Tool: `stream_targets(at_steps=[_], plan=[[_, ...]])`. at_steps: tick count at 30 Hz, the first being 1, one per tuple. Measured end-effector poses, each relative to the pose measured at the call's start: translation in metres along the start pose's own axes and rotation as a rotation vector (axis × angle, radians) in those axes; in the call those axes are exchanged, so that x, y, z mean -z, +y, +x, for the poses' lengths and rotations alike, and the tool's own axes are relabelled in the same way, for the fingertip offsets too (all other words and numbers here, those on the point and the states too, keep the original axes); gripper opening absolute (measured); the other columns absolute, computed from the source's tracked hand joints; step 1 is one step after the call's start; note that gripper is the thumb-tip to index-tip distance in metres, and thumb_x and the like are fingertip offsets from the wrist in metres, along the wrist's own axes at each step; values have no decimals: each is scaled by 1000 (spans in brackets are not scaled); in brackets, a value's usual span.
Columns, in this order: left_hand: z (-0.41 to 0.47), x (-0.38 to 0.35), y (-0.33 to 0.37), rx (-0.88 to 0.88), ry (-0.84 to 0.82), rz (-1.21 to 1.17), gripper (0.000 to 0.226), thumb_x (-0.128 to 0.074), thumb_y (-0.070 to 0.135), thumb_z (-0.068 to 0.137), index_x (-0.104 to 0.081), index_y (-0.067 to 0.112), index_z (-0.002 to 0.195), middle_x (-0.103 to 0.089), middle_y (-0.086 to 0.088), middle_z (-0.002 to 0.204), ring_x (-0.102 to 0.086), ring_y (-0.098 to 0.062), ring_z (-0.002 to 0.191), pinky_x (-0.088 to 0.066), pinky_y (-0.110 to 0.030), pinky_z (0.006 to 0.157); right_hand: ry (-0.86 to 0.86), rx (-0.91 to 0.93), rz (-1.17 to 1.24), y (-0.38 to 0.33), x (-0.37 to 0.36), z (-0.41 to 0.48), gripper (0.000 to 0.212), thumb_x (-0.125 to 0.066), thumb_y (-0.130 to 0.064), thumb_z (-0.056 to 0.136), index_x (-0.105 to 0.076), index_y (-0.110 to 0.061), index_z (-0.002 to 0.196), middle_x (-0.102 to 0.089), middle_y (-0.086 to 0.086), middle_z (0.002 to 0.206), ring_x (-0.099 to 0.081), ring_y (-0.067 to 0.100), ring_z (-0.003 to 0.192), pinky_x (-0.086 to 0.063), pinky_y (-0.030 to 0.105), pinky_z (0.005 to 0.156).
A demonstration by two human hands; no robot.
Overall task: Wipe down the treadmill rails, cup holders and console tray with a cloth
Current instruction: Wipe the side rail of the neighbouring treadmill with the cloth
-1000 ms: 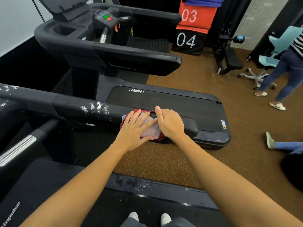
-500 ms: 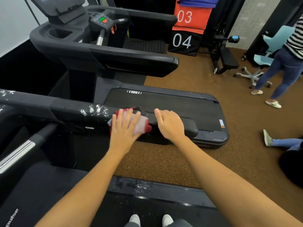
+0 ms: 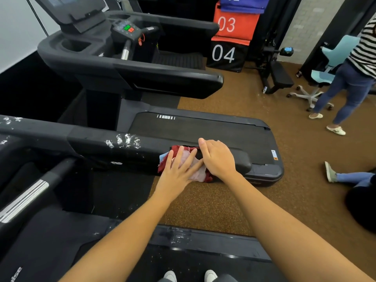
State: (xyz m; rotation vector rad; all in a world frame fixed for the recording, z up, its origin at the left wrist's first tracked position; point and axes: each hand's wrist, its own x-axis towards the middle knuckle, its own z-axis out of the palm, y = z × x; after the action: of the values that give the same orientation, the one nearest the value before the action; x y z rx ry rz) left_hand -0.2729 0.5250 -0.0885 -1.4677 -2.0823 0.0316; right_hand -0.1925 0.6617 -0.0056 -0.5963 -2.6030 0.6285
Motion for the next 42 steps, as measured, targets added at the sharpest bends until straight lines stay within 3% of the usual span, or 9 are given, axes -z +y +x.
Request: stream_targets(at_steps=[5, 11, 17, 21, 26, 31, 35, 39, 42], plan=[[-15, -9, -30, -81, 30, 25, 110, -70, 45, 74, 9, 25, 148, 19, -13, 154, 9, -43, 140, -1, -57, 111, -32, -23, 51, -1, 4, -2, 44, -22, -33, 103, -24, -36, 59, -34, -11, 54, -38, 1, 56, -37, 41, 101], [-11, -4, -24, -62, 14, 15, 110, -72, 44, 73, 5, 26, 149, 11, -14, 155, -11, -44, 137, -7, -61, 109, -56, -72, 13, -4, 0, 1, 54, -19, -39, 102, -41, -19, 56, -45, -4, 56, -46, 9, 58, -33, 37, 104], [5, 15, -56, -325, 2, -85, 85, -68, 31, 78, -18, 26, 147, -29, -11, 150, -37, -38, 131, -31, -51, 106, -89, -228, 158, -13, 6, 2, 64, -14, -42, 101, -65, -5, 113, -66, 9, 116, -56, 21, 111, -27, 31, 107], [9, 48, -67, 92, 40, -573, 64, -58, 23, 86, -28, 23, 142, -52, -8, 131, -56, -28, 110, -45, -40, 90, -11, -329, 447, -25, 8, -1, 51, -22, -43, 101, -60, -17, 124, -60, -1, 126, -49, 9, 118, -31, 22, 95], [17, 91, -61, 723, 93, -1196, 77, -72, 31, 78, -30, 21, 142, -47, 3, 131, -46, -6, 114, -41, -15, 88, -18, -302, 811, -60, 6, -18, 38, -36, -43, 97, -52, -26, 127, -59, -12, 120, -53, 2, 114, -41, 28, 102], [25, 110, -43, 702, -1, -1475, 83, -70, 14, 80, -18, 21, 144, -37, 3, 133, -46, -8, 119, -47, -12, 87, -224, -238, 1227, -86, -5, -21, 43, -49, -34, 93, -42, -24, 134, -60, 0, 125, -59, 12, 114, -50, 29, 94], [26, 109, -60, 673, -252, -1425, 93, -62, 21, 80, 1, 44, 144, -22, 1, 145, -36, -19, 128, -46, -39, 99, -246, -297, 1369, -87, -8, -1, 46, -52, -29, 94, -42, -16, 137, -60, 11, 122, -64, 20, 104, -56, 28, 77], [14, 103, -84, 667, -253, -1254, 73, -50, 39, 79, -15, 46, 142, -28, 9, 145, -17, -11, 136, -20, -47, 113, -261, -292, 1174, -84, -2, 16, 38, -52, -33, 94, -52, -13, 127, -65, 10, 109, -67, 15, 93, -52, 19, 68], [-2, 95, -101, 781, -93, -1042, 52, -50, 29, 92, -32, 28, 141, -39, 4, 142, -29, -14, 134, -24, -48, 112, -131, -214, 733, -79, 3, 22, 16, -50, -33, 95, -57, -19, 95, -60, 4, 94, -59, 12, 80, -44, 9, 61]])
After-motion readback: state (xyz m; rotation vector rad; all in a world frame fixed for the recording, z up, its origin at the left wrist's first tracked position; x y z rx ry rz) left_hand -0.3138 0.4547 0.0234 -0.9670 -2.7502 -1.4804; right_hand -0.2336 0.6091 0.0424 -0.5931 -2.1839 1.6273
